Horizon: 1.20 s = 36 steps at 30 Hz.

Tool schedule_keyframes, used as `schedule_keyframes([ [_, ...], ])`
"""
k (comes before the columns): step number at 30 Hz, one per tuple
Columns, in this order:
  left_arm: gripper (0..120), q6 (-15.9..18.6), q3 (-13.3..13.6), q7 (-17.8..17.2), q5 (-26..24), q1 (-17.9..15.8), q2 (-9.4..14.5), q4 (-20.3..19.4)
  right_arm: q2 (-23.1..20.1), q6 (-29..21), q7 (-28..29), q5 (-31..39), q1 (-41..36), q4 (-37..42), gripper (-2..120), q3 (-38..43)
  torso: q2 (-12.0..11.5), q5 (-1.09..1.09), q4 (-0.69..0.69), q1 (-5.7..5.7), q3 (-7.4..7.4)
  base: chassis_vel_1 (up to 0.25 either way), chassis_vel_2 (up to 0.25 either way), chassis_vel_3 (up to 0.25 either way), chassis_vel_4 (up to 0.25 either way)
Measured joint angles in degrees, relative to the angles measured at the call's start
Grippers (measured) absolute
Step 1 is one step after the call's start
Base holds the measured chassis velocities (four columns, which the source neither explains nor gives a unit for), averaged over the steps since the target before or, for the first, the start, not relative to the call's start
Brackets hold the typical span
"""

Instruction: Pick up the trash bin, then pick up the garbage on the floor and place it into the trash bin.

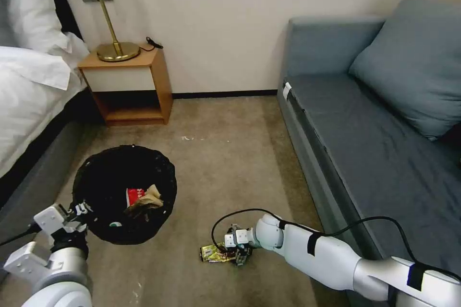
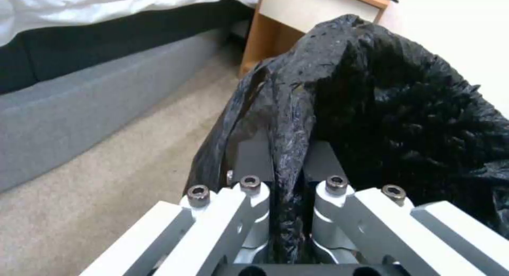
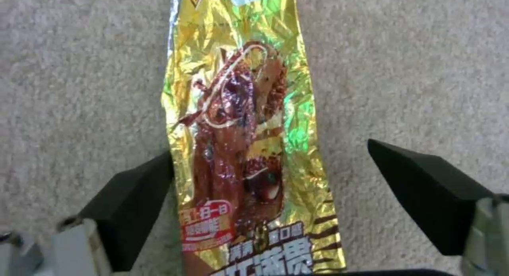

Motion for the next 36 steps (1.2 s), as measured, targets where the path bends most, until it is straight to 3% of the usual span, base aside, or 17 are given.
schedule_keyframes([
  [8, 6, -0.1, 0.2, 0.0, 0.3, -0.1, -0.4, 0.0, -1.0, 0.0, 0.6, 0.4, -0.4, 1.0, 77, -0.1, 0.0, 0.0, 0.0, 0.0, 0.01, 0.0, 0.0, 0.0, 0.0],
  [25, 6, -0.1, 0.6, 0.0, 0.6, -0.3, -0.6, -0.3, -1.9, -0.6, 1.8, 2.8, -0.5, 1.7, 76, 0.1, 0.0, 0.04, 0.02, 0.0, 0.03, 0.0, 0.0, 0.0, 0.0],
  [29, 6, -0.1, 0.6, 0.0, 0.7, -0.3, -0.6, -0.2, -2.9, -1.3, 2.4, 3.3, 0.1, 2.7, 61, -0.2, 0.0, -0.05, 0.0, 0.01, 0.03, 0.0, 0.0, 0.0, 0.0],
  [36, 6, -0.1, 1.0, 0.0, 1.1, -0.3, -1.0, -0.3, -3.9, -1.6, 2.7, 4.2, 0.3, 4.2, 39, -0.6, 0.0, 0.01, 0.0, 0.01, 0.03, 0.0, 0.0, 0.0, 0.0],
])
